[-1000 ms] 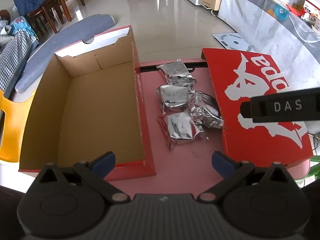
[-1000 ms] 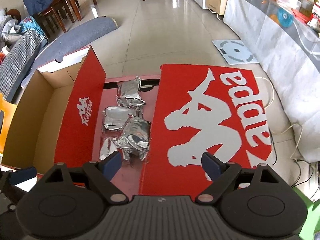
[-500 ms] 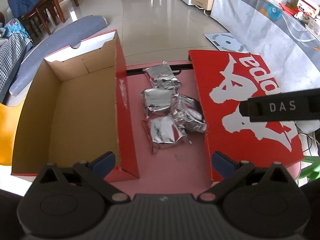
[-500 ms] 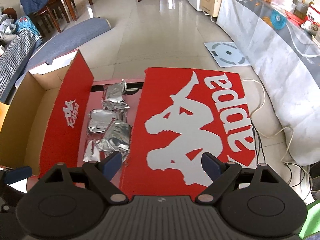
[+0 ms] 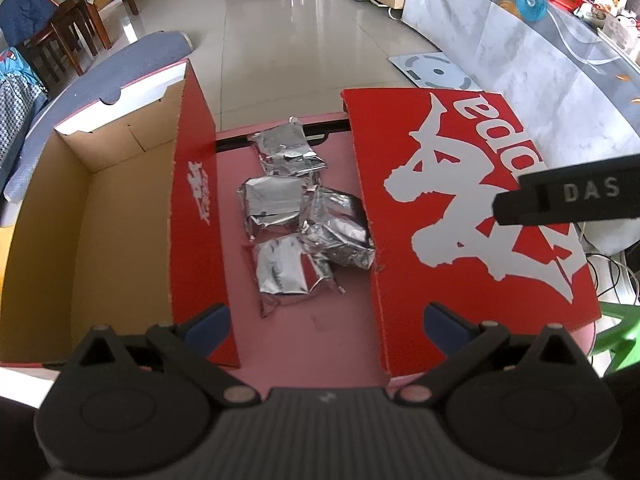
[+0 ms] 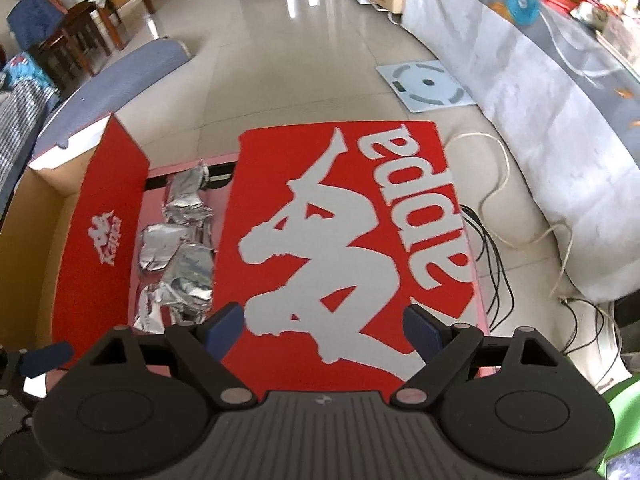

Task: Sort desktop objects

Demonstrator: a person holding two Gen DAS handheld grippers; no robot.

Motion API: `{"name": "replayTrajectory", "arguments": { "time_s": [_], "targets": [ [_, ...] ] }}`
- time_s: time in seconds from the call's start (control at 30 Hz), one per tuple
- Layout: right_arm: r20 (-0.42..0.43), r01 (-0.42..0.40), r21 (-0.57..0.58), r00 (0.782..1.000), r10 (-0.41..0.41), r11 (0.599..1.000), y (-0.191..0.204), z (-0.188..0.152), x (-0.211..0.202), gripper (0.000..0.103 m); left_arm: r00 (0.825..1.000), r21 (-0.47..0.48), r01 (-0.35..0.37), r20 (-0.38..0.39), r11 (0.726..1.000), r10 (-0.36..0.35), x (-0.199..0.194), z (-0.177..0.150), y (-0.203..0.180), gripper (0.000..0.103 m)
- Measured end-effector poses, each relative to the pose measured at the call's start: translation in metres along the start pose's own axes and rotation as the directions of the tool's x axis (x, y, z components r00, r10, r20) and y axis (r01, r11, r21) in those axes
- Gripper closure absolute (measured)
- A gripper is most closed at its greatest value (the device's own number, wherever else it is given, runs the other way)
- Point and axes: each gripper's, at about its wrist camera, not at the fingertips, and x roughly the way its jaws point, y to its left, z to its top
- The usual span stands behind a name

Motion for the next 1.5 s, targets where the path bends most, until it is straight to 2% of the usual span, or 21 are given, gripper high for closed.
{"name": "replayTrajectory", "arguments": {
  "time_s": [0.2,0.37,0.6,0.77,0.97,1.13,1.27,1.5],
  "targets": [
    [-0.013,0.008,0.025,1.000,-0.008,1.000,-0.014,0.001,0.003,0.016,1.000,0.001,-0.004,-0.008,1.000,0.004,0.012,0.004,-0.007,0.000],
    [-0.048,-0.011,-0.001,0.999,0.010,1.000,-0.014,0.000,0.009,0.016,1.000,-0.005,-0.015,-0.019,1.000,0.015,0.023,0.008,-0.010,0.000],
    [-0.062,0.038,-0.023,0.997,-0.040,0.999,-0.019,-0.004,0.014,0.017,0.999,-0.027,-0.022,-0.028,0.999,0.021,0.036,0.014,-0.010,0.000],
    [-0.027,0.068,-0.021,0.997,-0.069,0.997,-0.024,-0.004,0.013,0.017,0.999,-0.035,-0.034,-0.020,0.999,0.033,0.041,0.016,-0.007,0.000],
    [-0.058,0.031,-0.027,0.998,-0.033,0.999,-0.022,-0.003,0.017,0.017,1.000,-0.021,-0.030,-0.008,0.999,0.030,0.045,0.016,0.000,0.000],
    [-0.093,-0.010,-0.009,0.996,0.009,1.000,-0.019,-0.004,0.022,0.017,0.998,-0.023,-0.055,-0.007,0.998,0.055,0.051,0.014,0.006,0.000],
    [-0.106,0.008,-0.002,0.994,-0.009,1.000,-0.016,-0.003,0.025,0.017,0.998,-0.038,-0.056,-0.008,0.998,0.056,0.056,0.015,0.012,0.000],
    [-0.133,-0.025,0.014,0.991,0.027,1.000,-0.012,-0.003,0.028,0.017,0.997,-0.036,-0.070,0.039,0.997,0.071,0.057,0.019,0.018,0.000]
  ]
}}
